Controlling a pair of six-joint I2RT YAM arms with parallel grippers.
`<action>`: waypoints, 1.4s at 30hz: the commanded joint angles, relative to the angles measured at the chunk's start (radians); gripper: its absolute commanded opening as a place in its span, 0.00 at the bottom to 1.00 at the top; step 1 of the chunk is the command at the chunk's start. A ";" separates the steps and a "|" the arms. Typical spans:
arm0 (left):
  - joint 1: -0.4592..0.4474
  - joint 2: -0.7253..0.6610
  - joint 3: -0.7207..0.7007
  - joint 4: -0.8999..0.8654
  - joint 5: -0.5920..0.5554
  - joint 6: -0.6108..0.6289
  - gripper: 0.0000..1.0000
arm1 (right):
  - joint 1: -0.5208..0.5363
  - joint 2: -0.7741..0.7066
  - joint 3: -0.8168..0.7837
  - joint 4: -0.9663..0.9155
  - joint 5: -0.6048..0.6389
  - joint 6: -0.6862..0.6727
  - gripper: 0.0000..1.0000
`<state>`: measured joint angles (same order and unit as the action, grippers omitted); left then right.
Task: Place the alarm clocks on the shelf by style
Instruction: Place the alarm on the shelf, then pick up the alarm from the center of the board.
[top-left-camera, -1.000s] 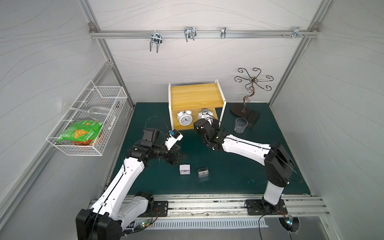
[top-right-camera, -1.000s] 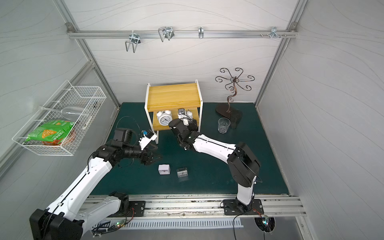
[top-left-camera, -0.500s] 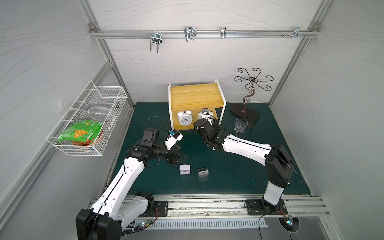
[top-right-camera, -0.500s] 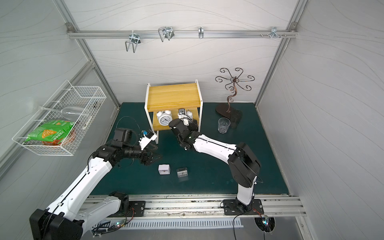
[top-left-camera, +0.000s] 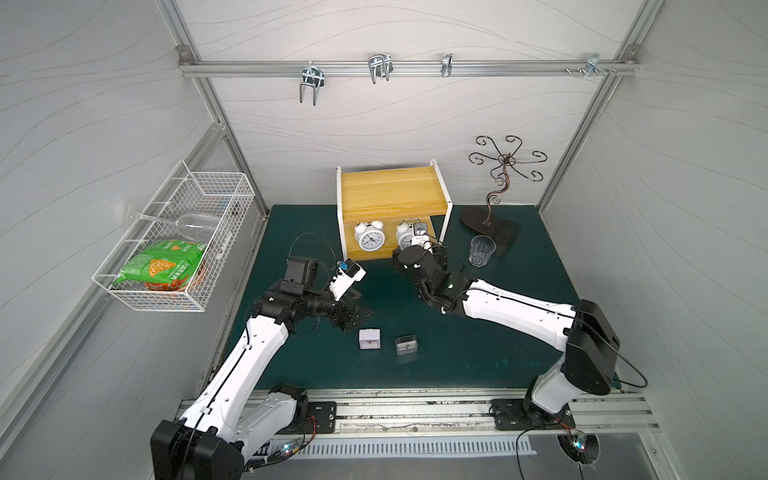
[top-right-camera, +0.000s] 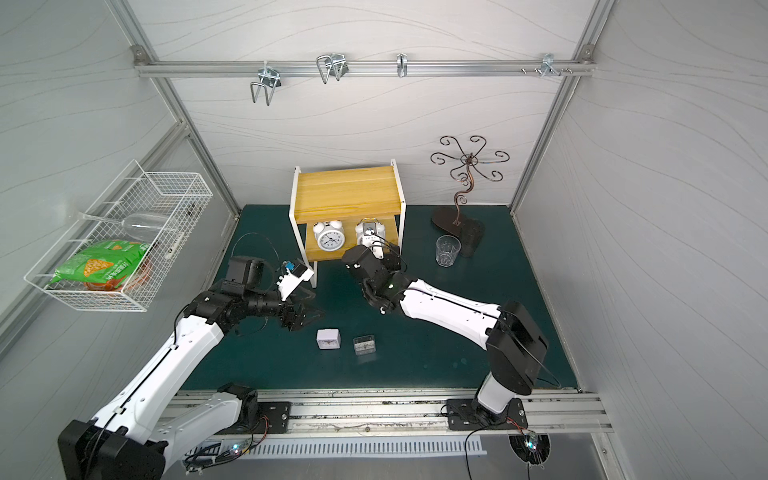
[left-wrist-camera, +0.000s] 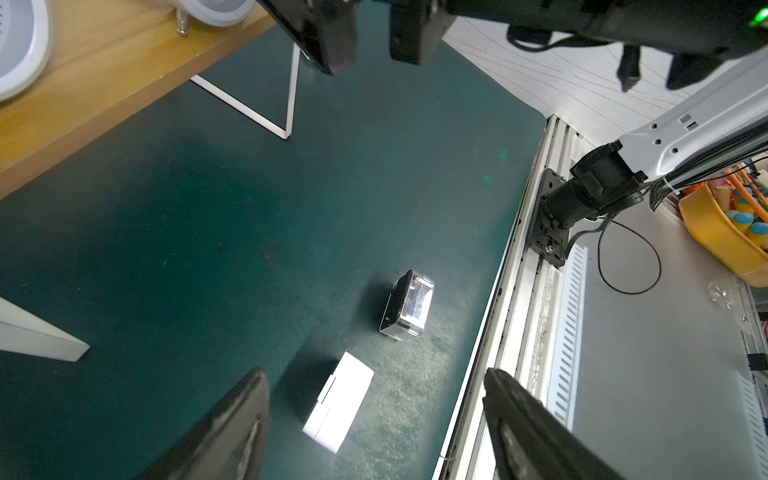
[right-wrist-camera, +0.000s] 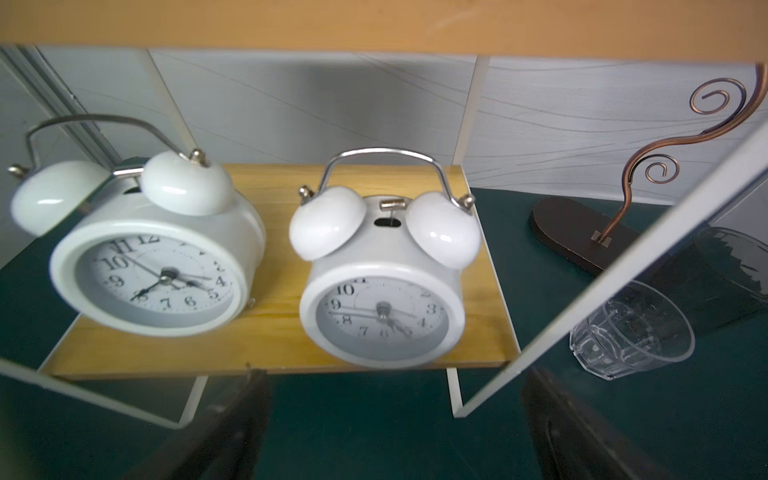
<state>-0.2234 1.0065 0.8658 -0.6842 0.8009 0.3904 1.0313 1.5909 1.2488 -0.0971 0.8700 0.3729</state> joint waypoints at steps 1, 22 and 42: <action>0.004 -0.014 0.005 0.011 0.018 0.016 0.83 | 0.039 -0.085 -0.019 -0.124 -0.042 0.046 0.99; 0.004 -0.017 0.004 0.012 -0.009 0.018 0.83 | 0.399 -0.232 -0.169 -0.565 -0.089 0.493 0.99; 0.004 -0.016 -0.010 0.013 -0.003 0.021 0.83 | 0.543 -0.039 -0.454 -0.056 0.062 0.539 0.99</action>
<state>-0.2234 1.0027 0.8520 -0.6846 0.7891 0.3931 1.5532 1.5253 0.8085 -0.2314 0.8677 0.8932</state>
